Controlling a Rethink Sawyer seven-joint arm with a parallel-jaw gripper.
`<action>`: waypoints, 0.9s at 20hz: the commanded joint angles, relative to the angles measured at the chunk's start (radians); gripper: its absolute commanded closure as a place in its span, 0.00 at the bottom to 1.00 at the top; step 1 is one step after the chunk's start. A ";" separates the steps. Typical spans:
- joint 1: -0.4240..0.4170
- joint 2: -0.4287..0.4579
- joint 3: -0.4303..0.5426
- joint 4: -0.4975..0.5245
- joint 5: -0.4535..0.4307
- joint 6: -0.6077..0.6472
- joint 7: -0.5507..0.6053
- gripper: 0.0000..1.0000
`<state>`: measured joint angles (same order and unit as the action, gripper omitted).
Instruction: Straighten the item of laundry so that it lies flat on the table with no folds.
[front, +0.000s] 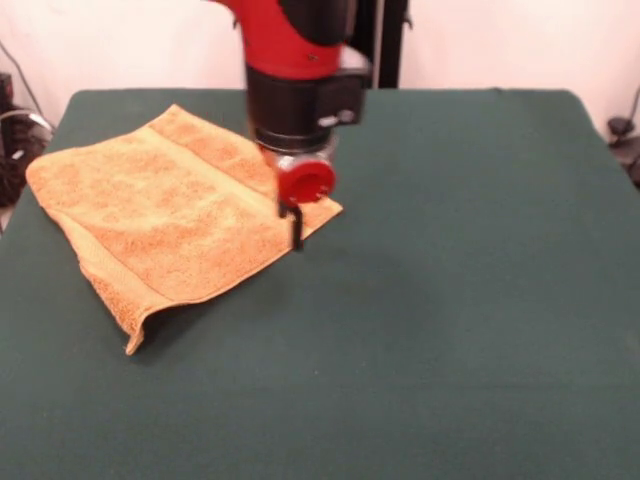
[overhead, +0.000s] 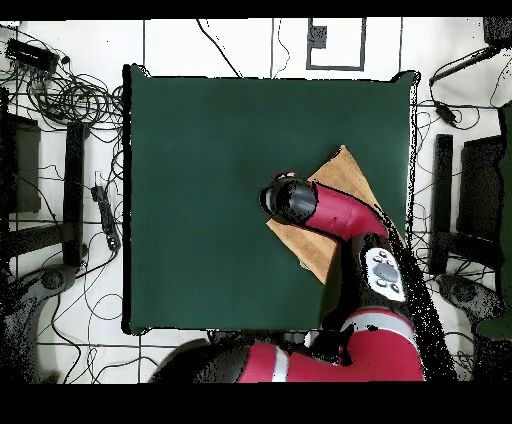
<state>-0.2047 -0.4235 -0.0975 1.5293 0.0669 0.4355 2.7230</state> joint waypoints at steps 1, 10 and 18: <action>0.117 -0.001 0.014 0.137 0.172 0.119 0.324 0.00; 0.093 0.040 0.012 0.153 0.200 0.127 0.171 0.00; 0.041 -0.009 -0.015 0.129 0.119 0.231 0.040 0.00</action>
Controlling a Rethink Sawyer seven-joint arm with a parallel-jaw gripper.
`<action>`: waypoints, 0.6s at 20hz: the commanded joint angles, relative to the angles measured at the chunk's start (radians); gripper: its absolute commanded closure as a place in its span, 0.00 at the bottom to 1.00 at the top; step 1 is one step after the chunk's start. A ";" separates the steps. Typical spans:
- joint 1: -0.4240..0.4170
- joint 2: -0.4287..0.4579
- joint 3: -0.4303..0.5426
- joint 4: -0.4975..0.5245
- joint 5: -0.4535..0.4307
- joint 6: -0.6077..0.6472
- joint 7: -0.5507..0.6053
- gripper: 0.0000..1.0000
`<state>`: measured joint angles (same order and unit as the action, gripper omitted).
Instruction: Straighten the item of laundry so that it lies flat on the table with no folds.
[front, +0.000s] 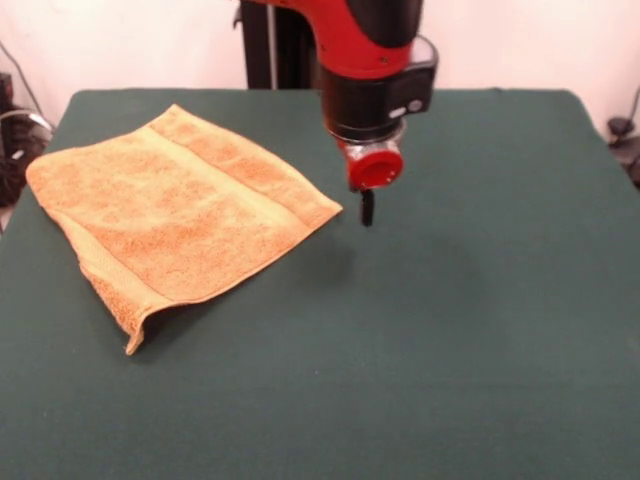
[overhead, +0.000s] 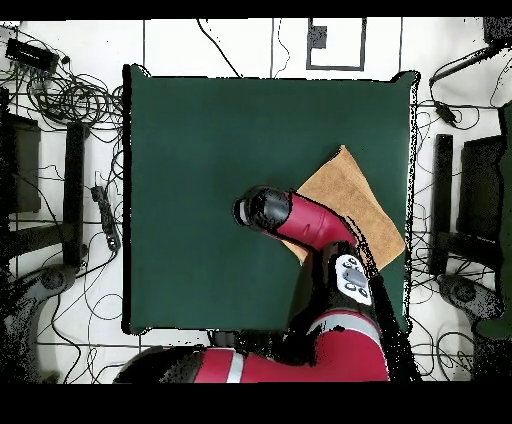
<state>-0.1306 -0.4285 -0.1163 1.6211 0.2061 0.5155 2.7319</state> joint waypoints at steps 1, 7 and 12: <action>-0.037 0.002 0.010 0.035 -0.022 0.137 0.025 0.00; -0.012 0.039 0.013 0.020 -0.009 0.087 0.075 0.00; 0.007 0.074 0.033 0.026 0.045 0.012 0.145 0.00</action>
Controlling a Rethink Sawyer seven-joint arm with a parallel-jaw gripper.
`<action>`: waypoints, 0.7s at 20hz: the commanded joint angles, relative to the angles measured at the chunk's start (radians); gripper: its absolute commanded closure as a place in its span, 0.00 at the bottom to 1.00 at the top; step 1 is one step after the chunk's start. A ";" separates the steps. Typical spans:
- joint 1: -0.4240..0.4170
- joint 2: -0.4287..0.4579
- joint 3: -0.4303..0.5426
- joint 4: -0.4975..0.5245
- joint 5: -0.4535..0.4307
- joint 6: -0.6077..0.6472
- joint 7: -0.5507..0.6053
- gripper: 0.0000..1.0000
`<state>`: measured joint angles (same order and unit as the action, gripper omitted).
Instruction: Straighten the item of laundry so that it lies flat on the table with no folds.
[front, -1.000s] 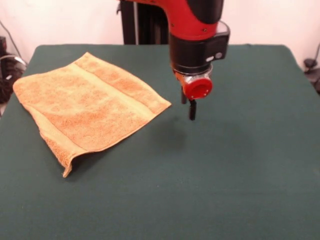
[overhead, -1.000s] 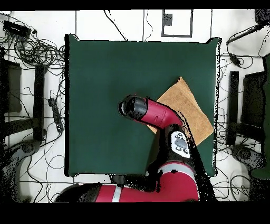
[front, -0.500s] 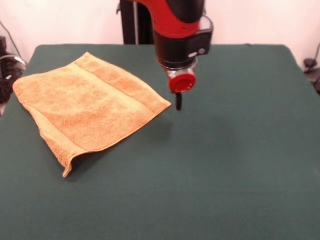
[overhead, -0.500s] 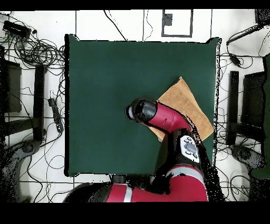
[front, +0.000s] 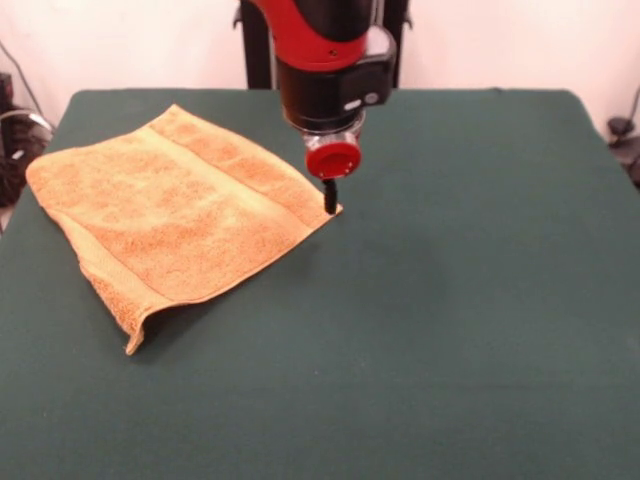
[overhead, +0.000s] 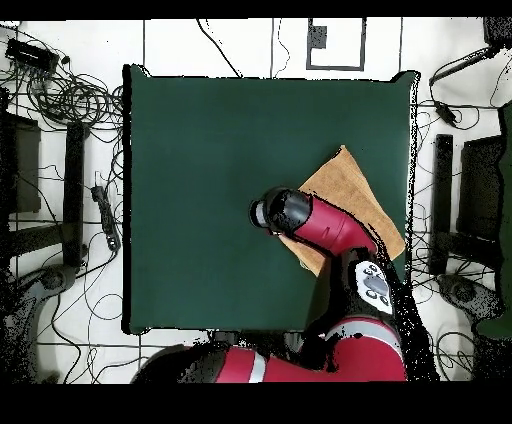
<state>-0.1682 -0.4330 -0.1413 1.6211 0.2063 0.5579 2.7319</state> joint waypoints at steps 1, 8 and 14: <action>0.050 0.086 0.054 0.019 0.048 -0.033 0.153 0.00; 0.061 0.103 0.058 0.016 0.072 -0.041 0.179 0.00; 0.084 0.117 0.023 0.005 0.067 -0.016 0.182 0.00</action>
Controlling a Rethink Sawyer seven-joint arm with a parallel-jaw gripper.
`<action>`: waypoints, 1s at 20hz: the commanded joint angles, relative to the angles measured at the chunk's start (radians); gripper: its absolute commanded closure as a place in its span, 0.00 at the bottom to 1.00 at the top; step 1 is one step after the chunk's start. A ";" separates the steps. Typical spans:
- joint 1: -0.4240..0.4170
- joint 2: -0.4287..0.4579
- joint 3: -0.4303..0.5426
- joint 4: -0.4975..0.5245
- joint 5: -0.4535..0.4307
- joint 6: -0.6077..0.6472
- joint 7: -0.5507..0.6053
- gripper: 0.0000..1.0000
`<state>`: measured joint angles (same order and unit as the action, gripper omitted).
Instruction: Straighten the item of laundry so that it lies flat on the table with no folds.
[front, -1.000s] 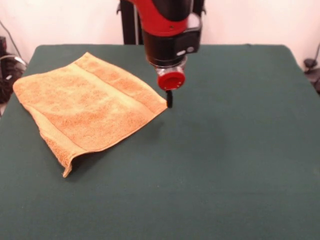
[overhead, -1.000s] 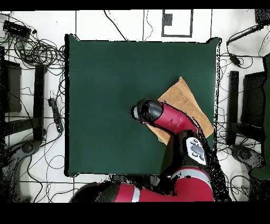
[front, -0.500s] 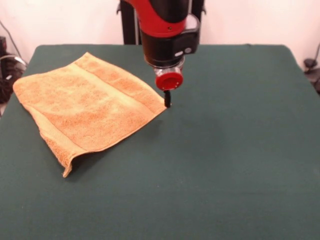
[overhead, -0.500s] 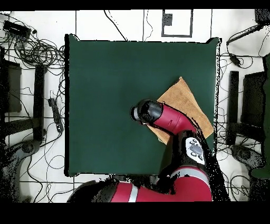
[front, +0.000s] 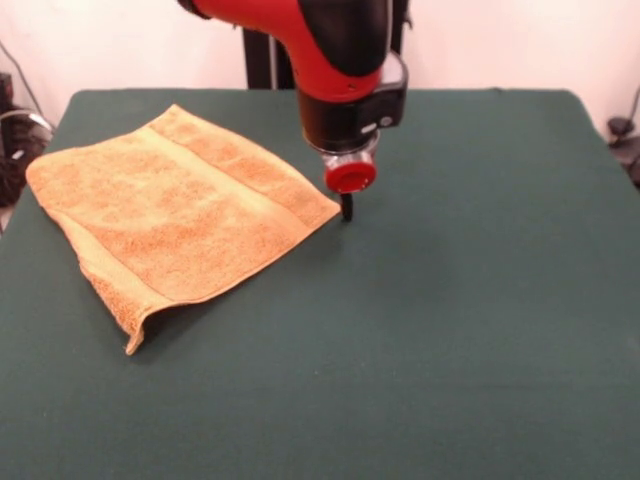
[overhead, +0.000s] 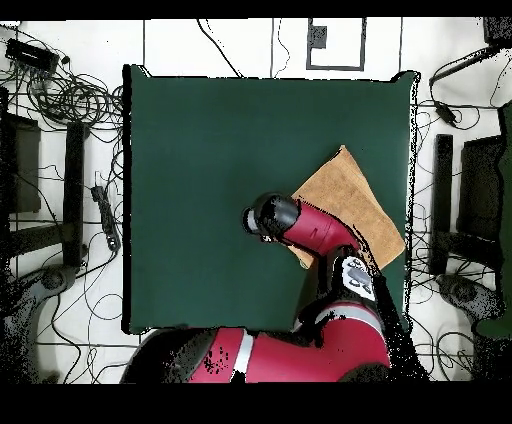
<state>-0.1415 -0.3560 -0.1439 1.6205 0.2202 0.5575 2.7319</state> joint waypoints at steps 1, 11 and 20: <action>0.050 0.027 0.021 0.009 0.046 0.001 0.165 0.00; -0.032 -0.033 0.014 0.033 -0.018 0.049 0.037 0.00; -0.083 -0.088 0.027 0.074 -0.050 0.079 -0.011 0.00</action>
<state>-0.2140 -0.4414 -0.1604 1.6224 0.2078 0.5577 2.7319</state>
